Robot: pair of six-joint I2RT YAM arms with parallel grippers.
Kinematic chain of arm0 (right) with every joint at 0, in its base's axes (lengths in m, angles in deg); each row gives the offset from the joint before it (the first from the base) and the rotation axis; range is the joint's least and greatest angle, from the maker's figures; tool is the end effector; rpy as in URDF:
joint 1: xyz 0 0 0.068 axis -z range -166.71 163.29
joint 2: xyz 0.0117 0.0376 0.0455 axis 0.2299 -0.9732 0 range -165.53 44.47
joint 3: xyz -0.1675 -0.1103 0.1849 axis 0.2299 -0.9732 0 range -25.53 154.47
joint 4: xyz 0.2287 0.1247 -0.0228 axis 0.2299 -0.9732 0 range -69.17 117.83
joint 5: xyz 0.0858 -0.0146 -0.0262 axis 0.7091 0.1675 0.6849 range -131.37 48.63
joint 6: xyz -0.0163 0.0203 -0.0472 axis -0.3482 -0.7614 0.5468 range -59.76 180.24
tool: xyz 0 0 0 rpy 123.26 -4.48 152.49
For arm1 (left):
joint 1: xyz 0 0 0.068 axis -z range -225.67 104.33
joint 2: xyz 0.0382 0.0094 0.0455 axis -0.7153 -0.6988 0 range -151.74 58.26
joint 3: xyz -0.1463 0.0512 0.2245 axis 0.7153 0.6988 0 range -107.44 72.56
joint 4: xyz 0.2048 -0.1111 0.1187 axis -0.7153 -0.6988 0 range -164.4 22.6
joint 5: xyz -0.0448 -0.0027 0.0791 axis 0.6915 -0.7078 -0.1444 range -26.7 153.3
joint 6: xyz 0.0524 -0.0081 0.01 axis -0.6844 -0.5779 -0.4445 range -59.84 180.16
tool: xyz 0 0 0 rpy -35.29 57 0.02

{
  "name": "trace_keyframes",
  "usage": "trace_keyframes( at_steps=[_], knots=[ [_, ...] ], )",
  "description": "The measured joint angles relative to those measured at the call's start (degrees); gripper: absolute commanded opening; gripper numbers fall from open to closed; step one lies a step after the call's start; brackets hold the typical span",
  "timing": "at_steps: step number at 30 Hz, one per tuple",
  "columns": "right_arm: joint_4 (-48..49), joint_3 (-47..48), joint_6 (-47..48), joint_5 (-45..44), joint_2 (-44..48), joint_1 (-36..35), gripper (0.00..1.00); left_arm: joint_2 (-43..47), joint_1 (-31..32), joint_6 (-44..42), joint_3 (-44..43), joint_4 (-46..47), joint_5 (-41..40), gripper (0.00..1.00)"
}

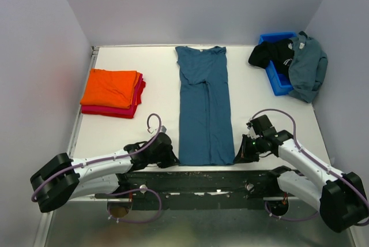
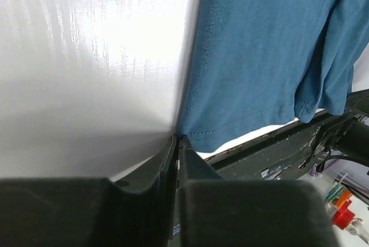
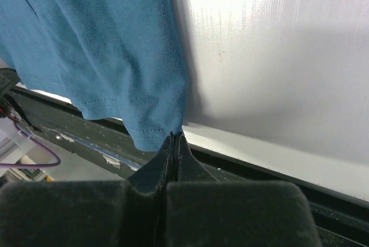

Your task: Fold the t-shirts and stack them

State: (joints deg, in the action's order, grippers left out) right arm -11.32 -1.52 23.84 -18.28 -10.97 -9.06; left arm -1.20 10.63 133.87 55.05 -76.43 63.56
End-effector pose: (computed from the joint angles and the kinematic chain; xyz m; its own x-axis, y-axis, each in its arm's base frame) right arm 0.1299 0.0684 0.1536 -0.9812 0.1867 -0.0481 0.1390 0.8577 0.4951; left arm 0.0981 -0.1476 0.1365 -0.9209 -0.3491 -0.1733 -0.1800 0.7755 -0.6052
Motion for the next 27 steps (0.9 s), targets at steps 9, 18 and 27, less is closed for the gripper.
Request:
trace_keyframes(
  at_steps=[9, 18, 27],
  knots=[
    [-2.3, 2.4, 0.5, 0.6, 1.4, 0.0, 0.01, 1.2, 0.1, -2.0, -3.2, -5.5, -0.3, 0.00],
    [-7.0, 15.8, 2.0, -1.9, 1.5, 0.0, 0.01, 6.3, -6.4, -8.4, -11.8, -10.8, 0.0, 0.00],
    [-6.5, 37.7, 3.7, -9.7, -17.8, 2.1, 0.01, -6.6, -23.2, -20.0, -25.0, -9.2, 1.7, 0.00]
  ],
)
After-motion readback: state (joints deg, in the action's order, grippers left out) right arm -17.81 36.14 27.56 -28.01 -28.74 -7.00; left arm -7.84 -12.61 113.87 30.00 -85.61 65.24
